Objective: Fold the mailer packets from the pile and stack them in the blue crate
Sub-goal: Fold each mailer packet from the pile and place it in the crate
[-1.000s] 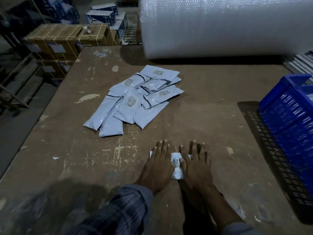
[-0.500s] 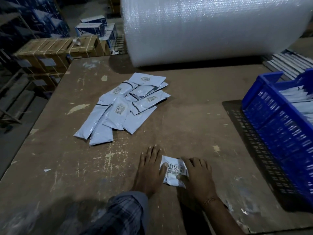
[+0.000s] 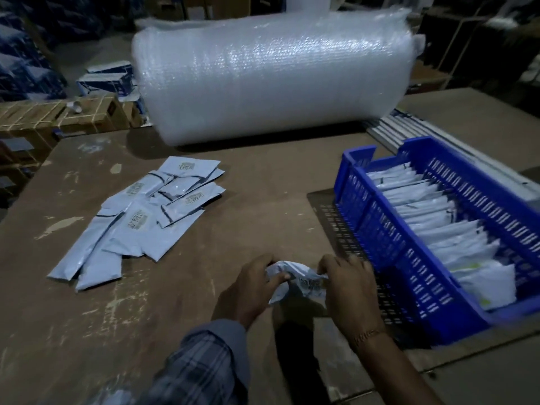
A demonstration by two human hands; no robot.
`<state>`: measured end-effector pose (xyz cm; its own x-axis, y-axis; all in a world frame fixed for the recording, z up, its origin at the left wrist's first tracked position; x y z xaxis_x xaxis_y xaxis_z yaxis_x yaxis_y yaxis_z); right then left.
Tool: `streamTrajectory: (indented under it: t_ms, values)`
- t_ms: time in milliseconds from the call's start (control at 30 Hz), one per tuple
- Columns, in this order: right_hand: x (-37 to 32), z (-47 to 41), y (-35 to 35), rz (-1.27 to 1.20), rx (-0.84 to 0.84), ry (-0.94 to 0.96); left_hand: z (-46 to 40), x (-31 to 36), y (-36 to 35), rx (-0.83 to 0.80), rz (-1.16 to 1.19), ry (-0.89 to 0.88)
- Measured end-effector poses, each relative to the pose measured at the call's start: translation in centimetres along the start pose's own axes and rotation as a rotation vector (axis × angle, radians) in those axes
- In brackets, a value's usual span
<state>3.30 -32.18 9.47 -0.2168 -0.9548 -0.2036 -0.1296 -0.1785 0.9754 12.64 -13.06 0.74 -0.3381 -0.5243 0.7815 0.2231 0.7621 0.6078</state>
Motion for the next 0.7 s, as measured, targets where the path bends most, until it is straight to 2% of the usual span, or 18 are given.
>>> streamTrajectory:
  t_ms: [133, 200, 267, 367, 433, 567, 700]
  values:
    - [4.1, -0.6, 5.2, 0.019, 0.254, -0.036, -2.3, 7.7, -0.8, 0.118, 0.118, -0.166]
    - [6.4, -1.2, 7.6, 0.028, 0.368, 0.002, -3.3, 11.2, -1.2, 0.242, 0.104, -0.261]
    - [8.9, -1.6, 10.3, 0.01, 0.441, 0.055, -4.1, 14.8, -1.9, 0.369, 0.073, -0.361]
    - [14.0, -2.1, 13.6, 0.04, 0.511, 0.076, -5.3, 20.3, -4.0, 0.414, 0.098, -0.455]
    - [18.2, -2.6, 15.0, 0.046, 0.497, 0.041, -6.1, 23.2, -6.5, 0.372, 0.143, -0.5]
    - [27.4, -4.0, 16.3, 0.025, 0.316, 0.068, -8.0, 27.2, -12.5, 0.191, 0.202, -0.568]
    - [34.5, -5.1, 15.9, 0.046, 0.112, 0.083, -10.0, 28.6, -17.4, -0.075, 0.202, -0.476]
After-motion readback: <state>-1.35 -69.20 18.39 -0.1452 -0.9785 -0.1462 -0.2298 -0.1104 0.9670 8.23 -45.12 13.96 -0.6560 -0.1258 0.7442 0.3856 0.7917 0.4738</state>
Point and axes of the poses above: each hand's wrist, its own z-axis away from the middle knuckle, its own y-axis out of the back of the hand, x = y × z, the point moved 1 cm from there along -z, towards the middle knuckle, and after that the axes turned 6 degrees about -y, right-handed, at the moved point
